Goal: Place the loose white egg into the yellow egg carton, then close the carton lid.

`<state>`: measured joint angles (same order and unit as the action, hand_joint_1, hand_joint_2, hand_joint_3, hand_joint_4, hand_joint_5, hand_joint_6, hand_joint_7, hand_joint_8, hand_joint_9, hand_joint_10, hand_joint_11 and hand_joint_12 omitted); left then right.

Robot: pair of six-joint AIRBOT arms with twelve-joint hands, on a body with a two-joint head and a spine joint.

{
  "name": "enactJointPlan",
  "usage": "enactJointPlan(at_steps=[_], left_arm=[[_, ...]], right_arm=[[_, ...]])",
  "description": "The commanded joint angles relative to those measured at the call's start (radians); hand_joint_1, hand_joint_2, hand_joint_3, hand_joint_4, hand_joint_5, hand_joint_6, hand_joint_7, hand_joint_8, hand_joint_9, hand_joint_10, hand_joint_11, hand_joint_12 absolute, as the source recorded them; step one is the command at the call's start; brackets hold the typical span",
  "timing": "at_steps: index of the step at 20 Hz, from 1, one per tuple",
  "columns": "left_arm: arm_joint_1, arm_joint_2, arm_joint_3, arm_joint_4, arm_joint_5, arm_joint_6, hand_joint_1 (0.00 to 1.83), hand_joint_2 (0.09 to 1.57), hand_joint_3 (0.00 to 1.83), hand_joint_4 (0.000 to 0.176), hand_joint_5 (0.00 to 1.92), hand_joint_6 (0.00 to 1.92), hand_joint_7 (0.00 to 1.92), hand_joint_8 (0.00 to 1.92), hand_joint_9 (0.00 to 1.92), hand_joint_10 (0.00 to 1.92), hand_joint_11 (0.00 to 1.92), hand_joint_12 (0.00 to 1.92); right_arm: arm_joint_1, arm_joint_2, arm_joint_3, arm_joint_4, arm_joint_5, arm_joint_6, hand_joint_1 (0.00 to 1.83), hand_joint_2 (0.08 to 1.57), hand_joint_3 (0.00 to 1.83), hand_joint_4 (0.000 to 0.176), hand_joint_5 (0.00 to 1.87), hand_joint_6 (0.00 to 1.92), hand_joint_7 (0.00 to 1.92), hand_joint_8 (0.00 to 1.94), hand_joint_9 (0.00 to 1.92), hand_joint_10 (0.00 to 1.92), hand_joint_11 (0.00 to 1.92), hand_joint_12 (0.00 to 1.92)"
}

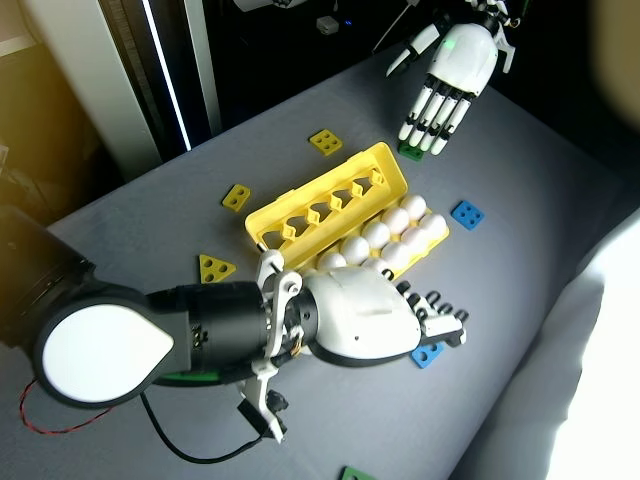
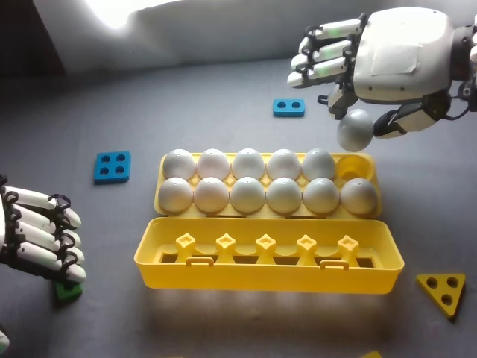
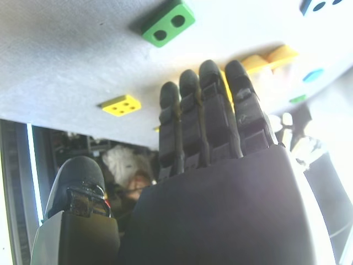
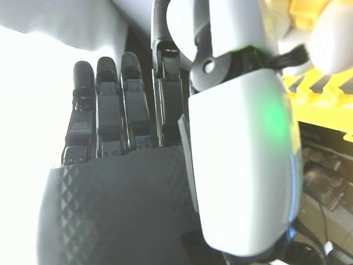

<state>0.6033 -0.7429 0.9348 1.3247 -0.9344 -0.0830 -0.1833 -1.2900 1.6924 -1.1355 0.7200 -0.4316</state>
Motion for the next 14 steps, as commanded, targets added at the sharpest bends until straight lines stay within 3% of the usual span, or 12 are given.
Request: enactJointPlan(at_steps=[1,14], left_arm=[[0.0,0.019,0.01,-0.053,-0.045,-0.002,0.0,1.19,0.0,0.0,0.34,0.0,0.34,0.0,0.27,0.0,0.0,0.42],[0.004,0.019,0.016,-0.061,-0.045,-0.001,0.0,1.18,0.0,0.0,0.35,0.0,0.34,0.0,0.27,0.0,0.0,0.45]], right_arm=[[0.018,0.023,-0.008,0.06,0.042,-0.008,1.19,1.04,0.0,0.0,1.16,0.67,0.29,0.0,0.26,0.0,0.0,0.69],[-0.014,0.049,-0.064,-0.019,0.051,-0.052,1.2,1.03,0.0,0.0,1.17,0.64,0.3,0.01,0.26,0.02,0.0,0.62]])
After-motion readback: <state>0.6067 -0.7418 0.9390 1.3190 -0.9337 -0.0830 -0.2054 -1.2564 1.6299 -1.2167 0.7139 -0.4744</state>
